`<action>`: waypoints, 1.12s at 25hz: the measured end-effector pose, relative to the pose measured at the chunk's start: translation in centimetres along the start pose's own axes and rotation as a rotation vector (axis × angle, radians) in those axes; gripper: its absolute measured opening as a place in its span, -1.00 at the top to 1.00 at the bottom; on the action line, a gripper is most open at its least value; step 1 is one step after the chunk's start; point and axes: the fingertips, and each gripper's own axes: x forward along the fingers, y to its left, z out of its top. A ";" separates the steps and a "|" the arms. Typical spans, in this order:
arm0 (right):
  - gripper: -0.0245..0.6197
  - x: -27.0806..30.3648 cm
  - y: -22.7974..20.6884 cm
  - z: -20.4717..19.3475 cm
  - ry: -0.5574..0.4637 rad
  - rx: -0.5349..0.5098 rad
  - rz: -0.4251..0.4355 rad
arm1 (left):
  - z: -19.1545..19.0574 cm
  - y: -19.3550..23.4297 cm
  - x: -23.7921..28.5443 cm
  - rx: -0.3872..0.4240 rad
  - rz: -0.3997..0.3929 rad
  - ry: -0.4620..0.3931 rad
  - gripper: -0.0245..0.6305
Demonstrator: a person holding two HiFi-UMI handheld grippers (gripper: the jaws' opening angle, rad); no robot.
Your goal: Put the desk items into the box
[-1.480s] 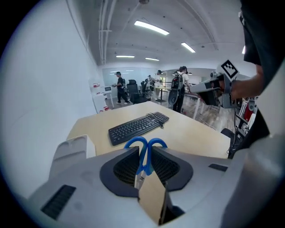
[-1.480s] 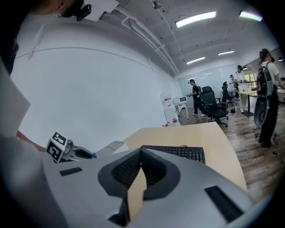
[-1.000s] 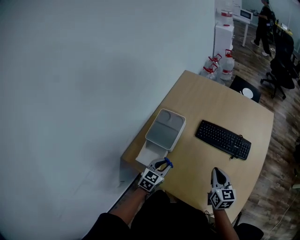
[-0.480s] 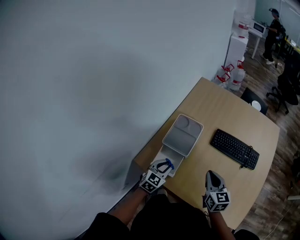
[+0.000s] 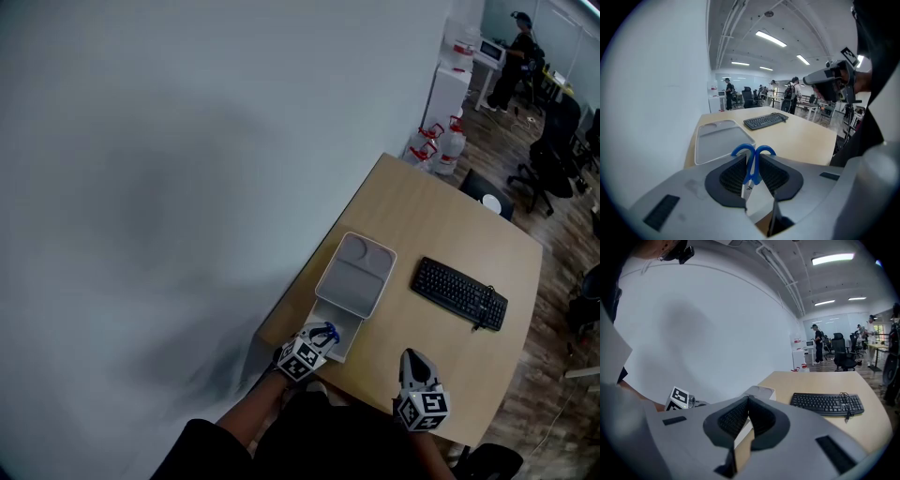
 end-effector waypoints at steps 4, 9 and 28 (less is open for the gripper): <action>0.74 -0.5 -0.5 -0.5 -0.003 0.008 -0.060 | -1.1 0.1 2.3 0.073 -0.060 0.046 0.66; 0.74 -1.2 -2.1 -1.0 -0.010 0.036 -0.136 | -0.8 0.2 5.3 0.062 -0.147 0.082 0.66; 0.74 -3.6 -7.3 -2.3 -0.019 0.105 -0.273 | -6.0 -0.4 11.3 0.088 -0.273 0.341 0.66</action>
